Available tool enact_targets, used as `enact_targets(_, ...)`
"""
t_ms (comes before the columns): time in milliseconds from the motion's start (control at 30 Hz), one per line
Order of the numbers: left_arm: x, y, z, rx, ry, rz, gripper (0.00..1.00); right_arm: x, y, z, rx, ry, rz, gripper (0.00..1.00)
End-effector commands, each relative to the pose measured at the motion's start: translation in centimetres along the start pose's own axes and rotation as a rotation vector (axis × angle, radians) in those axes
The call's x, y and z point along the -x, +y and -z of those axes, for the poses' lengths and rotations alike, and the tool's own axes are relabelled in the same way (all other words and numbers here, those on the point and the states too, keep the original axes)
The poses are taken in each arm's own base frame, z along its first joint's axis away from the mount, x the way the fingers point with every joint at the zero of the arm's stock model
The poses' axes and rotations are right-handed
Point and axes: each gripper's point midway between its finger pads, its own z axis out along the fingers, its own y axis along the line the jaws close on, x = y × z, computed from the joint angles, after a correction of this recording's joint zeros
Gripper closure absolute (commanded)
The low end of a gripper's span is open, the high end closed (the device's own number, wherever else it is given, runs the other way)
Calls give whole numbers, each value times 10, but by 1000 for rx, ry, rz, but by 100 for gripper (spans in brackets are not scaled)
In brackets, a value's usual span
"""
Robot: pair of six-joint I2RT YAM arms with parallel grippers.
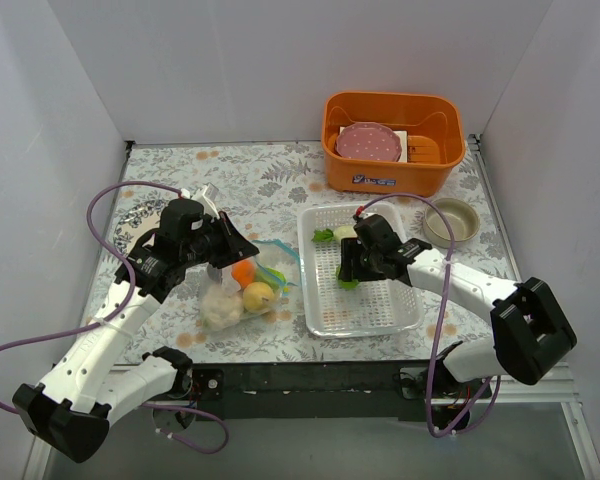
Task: Place the food in the zip-top bag and seal the zipper
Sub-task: Pick up the fake fruit from the bin.
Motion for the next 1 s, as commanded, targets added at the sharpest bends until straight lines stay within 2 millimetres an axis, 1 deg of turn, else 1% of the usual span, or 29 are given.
enact_targets(0,4,-11,4,-55,-20,-20,100,11,5,10,19,-54,-8,49)
enact_targets(133,5,-13,4,-63,-18,-19,100,13,8,18,39,-79,-20,54)
enact_targets(300,5,-14,3,-65,-16,-22,100,16,14,29,86,-112,-46,64)
enact_targets(467,4,-13,3,-66,-11,-18,100,23,29,46,172,-155,-77,64)
enact_targets(500,4,-13,3,-67,-12,-18,100,27,38,52,216,-172,-81,64)
enact_targets(533,3,-13,4,-67,-12,-15,100,29,41,56,233,-184,-81,64)
enact_targets(600,3,-13,3,-67,-12,-15,100,31,57,67,309,-188,-80,64)
enact_targets(700,3,-12,4,-66,-13,-15,100,39,79,84,410,-223,-71,63)
enact_targets(733,3,-12,3,-64,-11,-15,100,45,86,89,446,-245,-76,63)
enact_targets(800,2,-12,3,-66,-9,-16,100,49,101,99,506,-260,-65,62)
enact_targets(833,2,-12,2,-64,-7,-17,100,56,108,103,536,-284,-63,62)
enact_targets(967,2,-11,2,-58,-4,-18,100,68,135,113,625,-306,-36,62)
